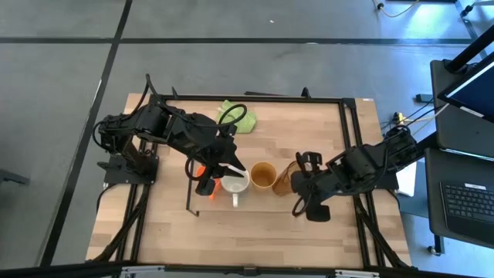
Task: Stack small to large cups/mugs on shelf
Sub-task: Put the brown cup on the shelf, then return to Home Position
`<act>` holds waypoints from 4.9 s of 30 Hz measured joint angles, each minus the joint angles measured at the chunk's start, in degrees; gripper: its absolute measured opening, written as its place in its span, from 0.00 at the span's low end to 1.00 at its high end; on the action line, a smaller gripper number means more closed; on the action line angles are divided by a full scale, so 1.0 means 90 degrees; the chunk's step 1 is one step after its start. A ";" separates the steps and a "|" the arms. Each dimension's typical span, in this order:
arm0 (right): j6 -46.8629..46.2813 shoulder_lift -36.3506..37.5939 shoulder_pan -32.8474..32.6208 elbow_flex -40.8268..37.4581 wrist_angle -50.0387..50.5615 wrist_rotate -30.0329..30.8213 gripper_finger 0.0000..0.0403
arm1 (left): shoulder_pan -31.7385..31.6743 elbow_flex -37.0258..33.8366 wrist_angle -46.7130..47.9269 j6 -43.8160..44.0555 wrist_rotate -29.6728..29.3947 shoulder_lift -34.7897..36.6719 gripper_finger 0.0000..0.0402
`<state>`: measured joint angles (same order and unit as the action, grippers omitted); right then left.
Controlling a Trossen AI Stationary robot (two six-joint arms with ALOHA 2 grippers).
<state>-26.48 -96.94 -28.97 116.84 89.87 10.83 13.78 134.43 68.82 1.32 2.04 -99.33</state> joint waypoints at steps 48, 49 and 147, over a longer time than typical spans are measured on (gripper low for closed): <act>-0.0119 0.0138 -0.0001 0.0000 0.0010 0.0060 0.25 | 0.0000 -0.0207 0.0103 0.0017 0.0000 0.0005 0.18; -0.0060 0.0138 -0.0002 0.0001 0.0012 0.0123 0.25 | 0.0002 -0.0262 0.0105 0.0058 0.0000 0.0005 0.18; -1.1312 -0.1360 -0.3184 0.0000 0.0014 0.4308 0.01 | 0.0905 -0.0750 -0.0787 -0.0214 -0.0049 0.0221 0.18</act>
<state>-128.29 -109.18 -57.63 116.84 90.00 49.61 21.93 127.68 61.74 -0.60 1.61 -97.34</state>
